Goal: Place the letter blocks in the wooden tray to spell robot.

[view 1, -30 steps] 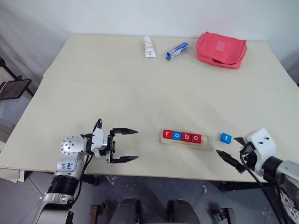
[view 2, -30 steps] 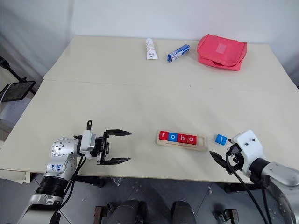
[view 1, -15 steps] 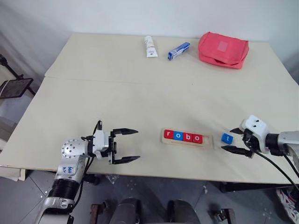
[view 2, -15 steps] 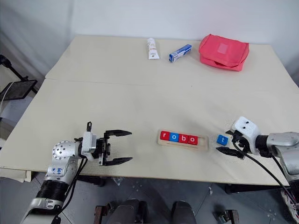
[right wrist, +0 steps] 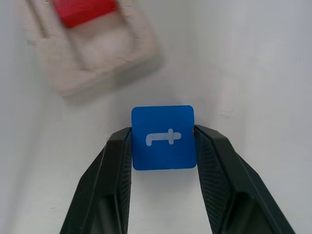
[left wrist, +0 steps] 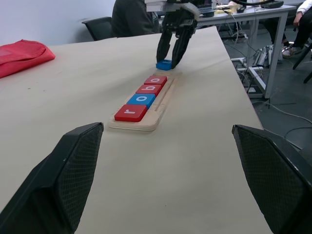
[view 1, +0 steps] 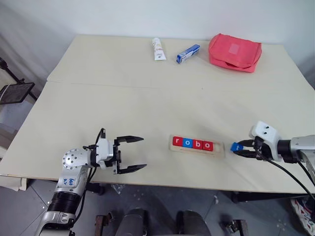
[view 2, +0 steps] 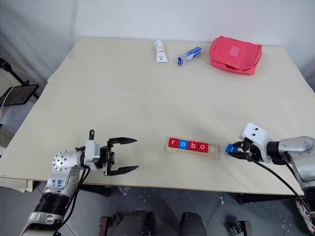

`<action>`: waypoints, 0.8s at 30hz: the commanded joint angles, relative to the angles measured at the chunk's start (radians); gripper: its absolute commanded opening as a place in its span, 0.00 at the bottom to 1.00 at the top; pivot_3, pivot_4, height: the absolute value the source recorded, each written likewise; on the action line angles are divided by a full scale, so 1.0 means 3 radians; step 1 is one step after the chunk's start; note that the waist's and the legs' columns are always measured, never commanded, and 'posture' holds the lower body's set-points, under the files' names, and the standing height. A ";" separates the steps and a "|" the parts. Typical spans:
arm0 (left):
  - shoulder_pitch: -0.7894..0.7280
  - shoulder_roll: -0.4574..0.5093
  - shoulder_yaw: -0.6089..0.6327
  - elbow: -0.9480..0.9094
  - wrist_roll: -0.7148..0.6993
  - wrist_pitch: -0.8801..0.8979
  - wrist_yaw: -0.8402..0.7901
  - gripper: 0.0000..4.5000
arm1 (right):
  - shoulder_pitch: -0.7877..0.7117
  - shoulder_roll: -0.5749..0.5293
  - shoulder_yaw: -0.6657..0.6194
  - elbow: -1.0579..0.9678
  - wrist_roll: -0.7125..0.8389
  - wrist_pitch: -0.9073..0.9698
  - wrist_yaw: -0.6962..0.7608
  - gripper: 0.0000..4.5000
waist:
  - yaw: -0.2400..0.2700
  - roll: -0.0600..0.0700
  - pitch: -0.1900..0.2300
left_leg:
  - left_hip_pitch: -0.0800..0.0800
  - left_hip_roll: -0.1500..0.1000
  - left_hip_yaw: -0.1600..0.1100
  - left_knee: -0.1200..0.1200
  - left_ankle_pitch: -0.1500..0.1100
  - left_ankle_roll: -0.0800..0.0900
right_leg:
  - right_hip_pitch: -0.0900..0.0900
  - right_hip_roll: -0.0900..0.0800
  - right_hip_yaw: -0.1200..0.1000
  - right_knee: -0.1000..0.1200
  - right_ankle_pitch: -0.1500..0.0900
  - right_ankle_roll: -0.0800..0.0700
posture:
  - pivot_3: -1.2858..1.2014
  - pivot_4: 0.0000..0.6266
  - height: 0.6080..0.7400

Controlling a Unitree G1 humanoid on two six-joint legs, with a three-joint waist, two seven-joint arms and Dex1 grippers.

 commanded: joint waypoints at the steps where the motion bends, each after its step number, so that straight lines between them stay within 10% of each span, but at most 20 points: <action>1: -0.0032 0.0015 0.0020 -0.0060 -0.0010 -0.0023 0.0002 1.00 | 0.0000 -0.0140 -0.0161 -0.0462 0.0162 0.0274 0.0062 0.33 | 0.0000 0.0000 0.0000 | 0.0000 0.0000 -0.0001 0.0000 0.0000 0.0000 | 0.0001 0.0000 0.0000 0.0000 0.0000 0.0000 | 0.52 0.24 1.00; 24: 0.0127 -0.0013 0.0013 -0.0213 0.0011 -0.0049 0.0121 1.00 | -0.0804 0.0067 0.0730 -0.0157 -0.0322 0.0078 0.0321 0.33 | -0.0004 0.0000 0.0000 | -0.0001 -0.0002 -0.0002 0.0000 0.0000 0.0000 | -0.0002 -0.0002 -0.0003 0.0000 0.0000 0.0000 | 0.52 0.24 1.00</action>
